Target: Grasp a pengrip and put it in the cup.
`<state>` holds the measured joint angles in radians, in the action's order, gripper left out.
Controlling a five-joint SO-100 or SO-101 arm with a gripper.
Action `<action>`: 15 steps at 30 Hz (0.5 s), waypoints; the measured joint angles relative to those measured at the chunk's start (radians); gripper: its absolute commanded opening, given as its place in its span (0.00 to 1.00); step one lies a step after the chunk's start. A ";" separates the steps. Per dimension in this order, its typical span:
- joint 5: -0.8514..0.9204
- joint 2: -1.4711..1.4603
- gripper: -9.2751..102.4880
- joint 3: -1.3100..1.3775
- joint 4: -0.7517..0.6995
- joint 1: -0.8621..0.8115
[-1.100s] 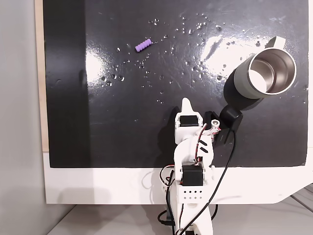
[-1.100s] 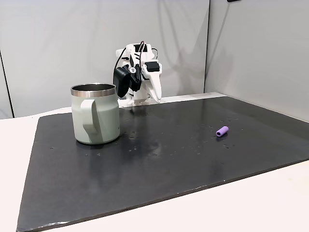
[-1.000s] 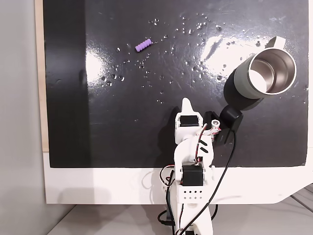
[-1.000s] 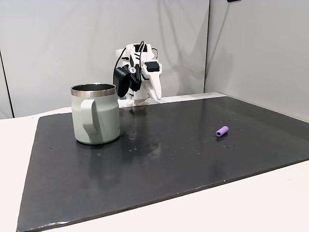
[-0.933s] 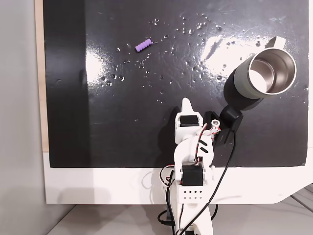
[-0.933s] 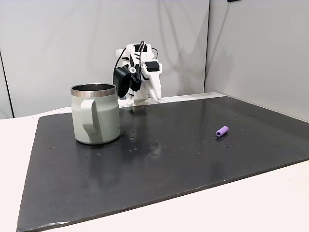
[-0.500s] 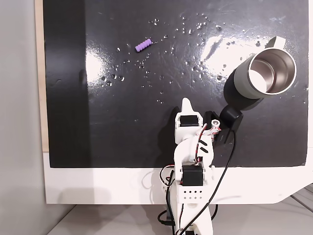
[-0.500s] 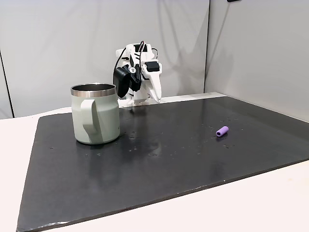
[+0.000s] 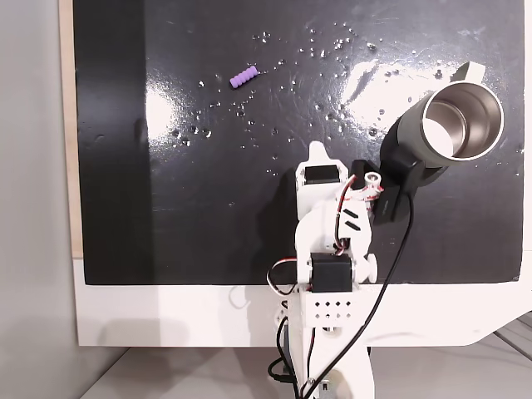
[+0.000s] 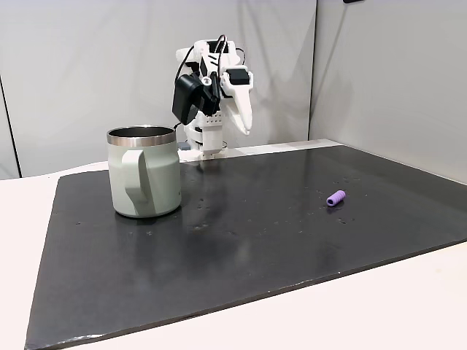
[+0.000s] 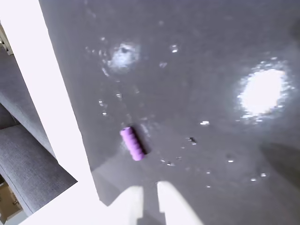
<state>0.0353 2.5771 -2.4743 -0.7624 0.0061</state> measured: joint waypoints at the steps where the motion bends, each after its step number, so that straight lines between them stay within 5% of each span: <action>1: 0.000 -0.069 0.08 0.066 -0.003 -0.002; 15: -0.052 -0.776 0.08 0.913 -0.290 0.072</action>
<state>-0.0169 1.8009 -1.5616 -1.0523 0.0782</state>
